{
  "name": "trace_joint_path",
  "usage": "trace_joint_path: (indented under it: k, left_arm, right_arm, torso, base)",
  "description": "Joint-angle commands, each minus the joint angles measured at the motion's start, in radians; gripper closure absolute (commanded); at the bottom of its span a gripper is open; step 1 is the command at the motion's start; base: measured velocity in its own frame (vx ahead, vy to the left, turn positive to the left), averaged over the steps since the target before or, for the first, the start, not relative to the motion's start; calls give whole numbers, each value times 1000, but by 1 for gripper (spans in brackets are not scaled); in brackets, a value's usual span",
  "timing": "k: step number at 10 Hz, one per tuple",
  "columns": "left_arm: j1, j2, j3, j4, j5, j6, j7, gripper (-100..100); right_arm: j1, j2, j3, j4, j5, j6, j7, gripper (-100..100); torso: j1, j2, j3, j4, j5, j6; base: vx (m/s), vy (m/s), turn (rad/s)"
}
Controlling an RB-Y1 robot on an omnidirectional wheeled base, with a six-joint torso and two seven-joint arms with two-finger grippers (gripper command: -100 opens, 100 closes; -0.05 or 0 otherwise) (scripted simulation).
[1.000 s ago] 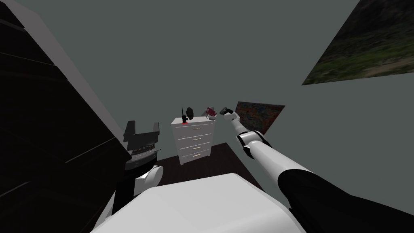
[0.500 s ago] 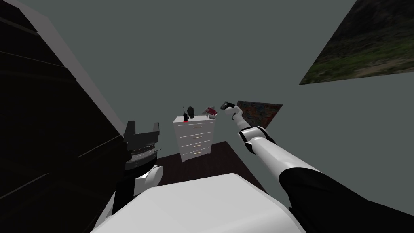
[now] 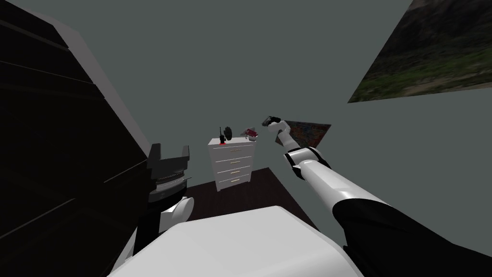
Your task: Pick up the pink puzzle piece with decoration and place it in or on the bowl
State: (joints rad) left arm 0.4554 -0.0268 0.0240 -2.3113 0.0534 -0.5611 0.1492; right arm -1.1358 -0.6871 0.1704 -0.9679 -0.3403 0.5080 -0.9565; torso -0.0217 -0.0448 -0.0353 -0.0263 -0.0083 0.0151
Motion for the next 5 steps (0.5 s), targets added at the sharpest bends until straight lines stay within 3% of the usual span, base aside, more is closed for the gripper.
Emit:
trace_joint_path:
  k: [1,5]
  left_arm:
    - [0,0,0,0,0,0,0,0]
    - [0,0,0,0,0,0,0,0]
  right_arm:
    - [0,0,0,0,0,0,0,0]
    - [0,0,0,0,0,0,0,0]
  torso:
    - [0,0,0,0,0,0]
    - [0,-2,-1,-1,0,0]
  base:
    - [0,0,0]
    - [0,0,0]
